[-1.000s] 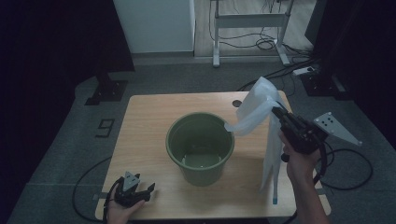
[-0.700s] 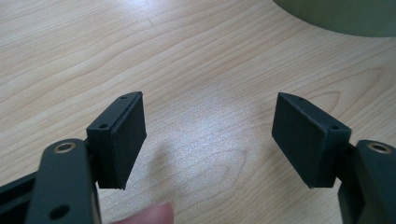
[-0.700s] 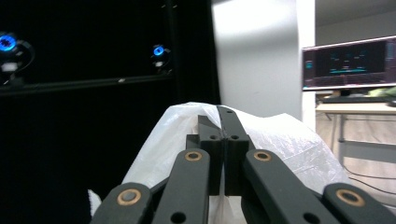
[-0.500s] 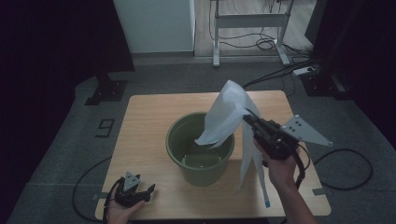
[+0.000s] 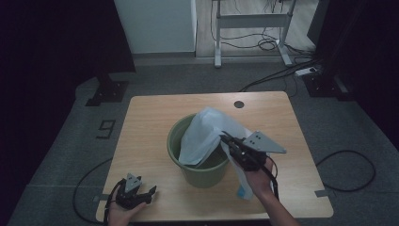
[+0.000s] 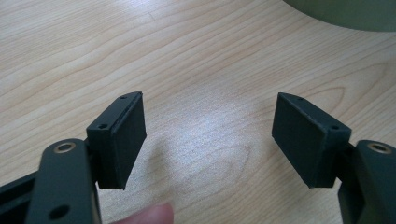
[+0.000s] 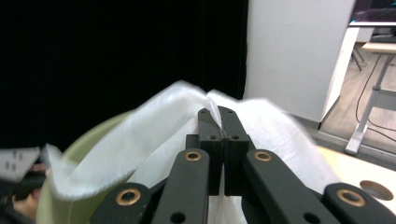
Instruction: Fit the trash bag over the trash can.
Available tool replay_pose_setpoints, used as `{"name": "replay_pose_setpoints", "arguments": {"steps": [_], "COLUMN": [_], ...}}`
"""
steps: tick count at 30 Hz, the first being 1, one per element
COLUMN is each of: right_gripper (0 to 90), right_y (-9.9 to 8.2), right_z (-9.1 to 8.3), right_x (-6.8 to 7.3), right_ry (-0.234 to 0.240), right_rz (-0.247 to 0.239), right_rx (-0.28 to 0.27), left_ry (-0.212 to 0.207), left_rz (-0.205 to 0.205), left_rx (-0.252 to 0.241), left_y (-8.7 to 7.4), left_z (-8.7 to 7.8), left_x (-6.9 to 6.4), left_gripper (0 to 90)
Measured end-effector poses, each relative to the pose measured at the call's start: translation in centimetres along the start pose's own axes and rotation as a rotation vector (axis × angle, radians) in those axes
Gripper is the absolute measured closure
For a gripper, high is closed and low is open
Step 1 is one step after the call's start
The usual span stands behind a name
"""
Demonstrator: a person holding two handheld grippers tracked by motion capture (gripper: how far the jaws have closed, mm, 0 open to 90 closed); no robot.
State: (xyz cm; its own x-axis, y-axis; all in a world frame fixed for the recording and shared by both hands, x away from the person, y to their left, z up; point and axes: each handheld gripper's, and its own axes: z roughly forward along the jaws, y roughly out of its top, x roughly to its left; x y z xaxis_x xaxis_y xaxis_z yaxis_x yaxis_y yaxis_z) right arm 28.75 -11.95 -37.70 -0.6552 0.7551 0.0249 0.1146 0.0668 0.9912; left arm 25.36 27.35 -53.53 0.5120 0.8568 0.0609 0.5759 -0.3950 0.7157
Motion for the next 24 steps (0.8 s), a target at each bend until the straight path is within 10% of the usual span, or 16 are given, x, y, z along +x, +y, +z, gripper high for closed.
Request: {"name": "replay_pose_setpoints", "arguments": {"steps": [19,24], "right_gripper": [87.2,66.1], "right_y": [-2.2,-2.5], "right_z": [0.6,0.3], "right_x": [1.7,2.6], "right_ry": [0.04,0.043], "right_rz": [-0.021,-0.037], "right_rx": [0.09,0.088], "left_ry": [-0.008,-0.003], "left_rz": [0.01,0.007], "left_rx": [0.014,0.012], "left_y": [0.0,0.0], "left_z": [0.3,0.2], "left_x": [-0.2,-0.1], "left_gripper": [25.6,25.5]}}
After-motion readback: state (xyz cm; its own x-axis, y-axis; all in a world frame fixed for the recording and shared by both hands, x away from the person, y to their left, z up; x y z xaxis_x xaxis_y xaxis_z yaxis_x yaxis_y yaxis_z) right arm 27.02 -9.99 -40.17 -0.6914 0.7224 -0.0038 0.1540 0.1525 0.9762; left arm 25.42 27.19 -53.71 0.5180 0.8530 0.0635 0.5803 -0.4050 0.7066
